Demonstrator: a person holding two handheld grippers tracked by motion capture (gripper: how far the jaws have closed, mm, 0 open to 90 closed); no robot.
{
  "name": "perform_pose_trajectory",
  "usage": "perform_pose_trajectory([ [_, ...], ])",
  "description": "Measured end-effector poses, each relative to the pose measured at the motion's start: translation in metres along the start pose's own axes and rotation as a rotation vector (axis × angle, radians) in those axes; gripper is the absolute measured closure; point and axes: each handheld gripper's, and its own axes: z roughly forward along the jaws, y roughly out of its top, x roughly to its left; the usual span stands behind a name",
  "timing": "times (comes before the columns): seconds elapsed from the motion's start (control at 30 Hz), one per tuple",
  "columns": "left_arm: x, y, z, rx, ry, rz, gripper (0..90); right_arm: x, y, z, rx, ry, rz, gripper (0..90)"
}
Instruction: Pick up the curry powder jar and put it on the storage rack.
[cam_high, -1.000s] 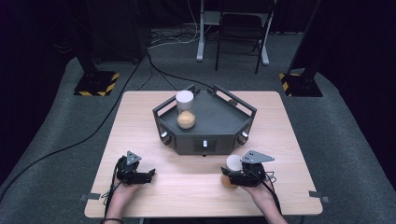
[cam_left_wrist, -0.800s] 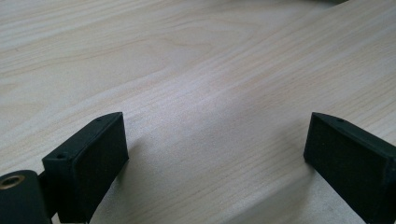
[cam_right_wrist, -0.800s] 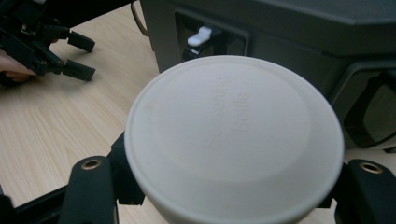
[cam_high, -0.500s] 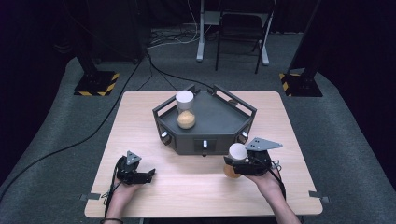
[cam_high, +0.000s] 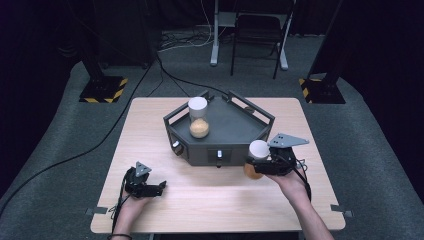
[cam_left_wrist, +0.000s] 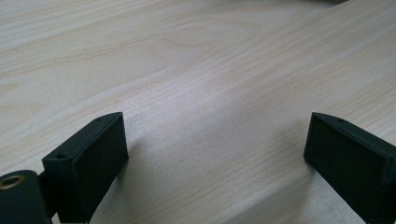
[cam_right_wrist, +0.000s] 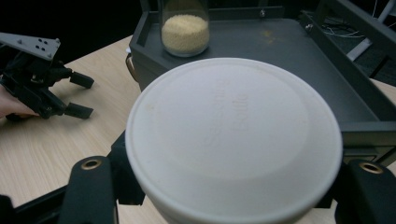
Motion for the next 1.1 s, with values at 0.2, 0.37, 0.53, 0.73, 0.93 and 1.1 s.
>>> perform_pose_trajectory([
  [0.2,0.0,0.0,0.0,0.0,0.0,0.0,5.7,-0.003,0.02,-0.004,-0.014,-0.022,-0.014,32.1],
  [0.37,0.0,0.0,0.0,0.0,0.0,0.0,5.7,-0.01,0.041,-0.005,-0.021,-0.038,-0.013,32.1],
  [0.53,-0.001,0.0,0.0,-0.002,0.001,-0.005,5.4,-0.013,0.055,-0.003,-0.03,-0.065,-0.015,32.1],
  [0.73,-0.001,0.0,0.001,0.0,0.0,-0.003,5.2,-0.019,0.069,0.006,-0.031,-0.072,-0.002,32.1],
  [0.93,-0.001,0.0,0.001,0.0,0.0,-0.003,5.2,-0.02,0.081,0.024,-0.025,-0.094,-0.003,32.1],
  [1.1,-0.001,0.0,0.001,0.0,-0.001,-0.002,5.2,-0.018,0.094,0.043,-0.012,-0.116,-0.015,32.1],
])
